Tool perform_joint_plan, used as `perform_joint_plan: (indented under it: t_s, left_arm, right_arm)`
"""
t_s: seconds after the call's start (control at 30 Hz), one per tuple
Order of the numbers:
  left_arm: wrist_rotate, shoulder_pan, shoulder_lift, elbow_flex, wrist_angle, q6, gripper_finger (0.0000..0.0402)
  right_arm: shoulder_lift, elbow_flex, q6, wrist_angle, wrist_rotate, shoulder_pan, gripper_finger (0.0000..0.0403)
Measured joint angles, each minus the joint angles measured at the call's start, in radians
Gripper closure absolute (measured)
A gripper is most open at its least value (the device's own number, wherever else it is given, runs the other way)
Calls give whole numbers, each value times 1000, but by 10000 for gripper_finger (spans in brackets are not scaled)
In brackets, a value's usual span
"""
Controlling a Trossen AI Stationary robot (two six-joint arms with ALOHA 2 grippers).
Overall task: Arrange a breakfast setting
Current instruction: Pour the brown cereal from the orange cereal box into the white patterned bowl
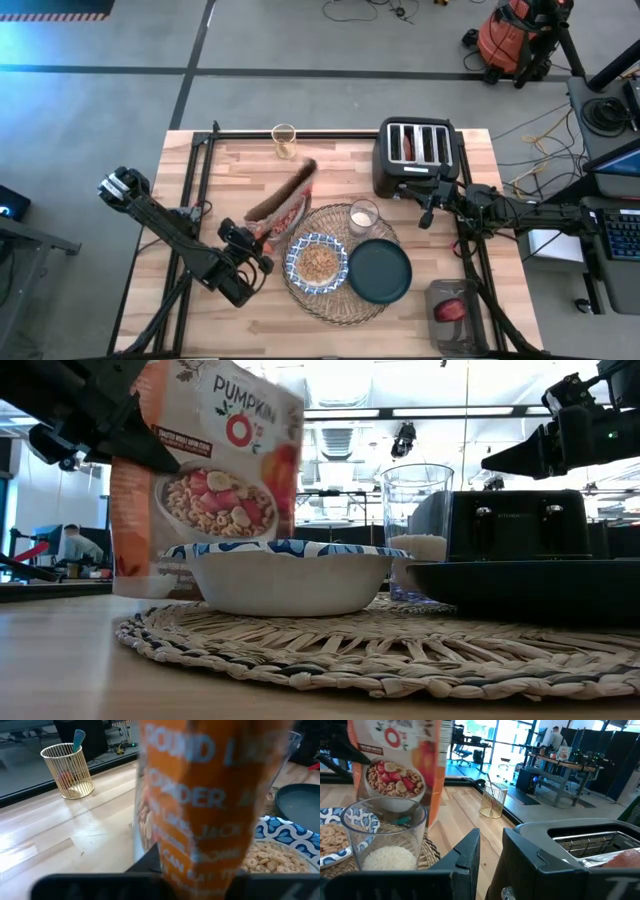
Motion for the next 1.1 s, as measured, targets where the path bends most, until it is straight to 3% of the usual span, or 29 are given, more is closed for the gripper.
perform_joint_plan:
  t_s: [0.23, 0.43, 0.77, 1.1]
  left_arm:
    - [1, 0, 0, 0, -38, -72, 400]
    - [13, 1, 0, 0, -249, -307, 401]
    - [137, 27, 0, 0, -594, -631, 401]
    - [198, 122, 0, -8, -718, -717, 402]
  right_arm:
    - [0, 0, 0, 0, 0, 0, 330]
    - [0, 0, 0, 0, 0, 0, 330]
    - [0, 0, 0, 0, 0, 0, 330]
    - [0, 0, 0, 0, 0, 0, 330]
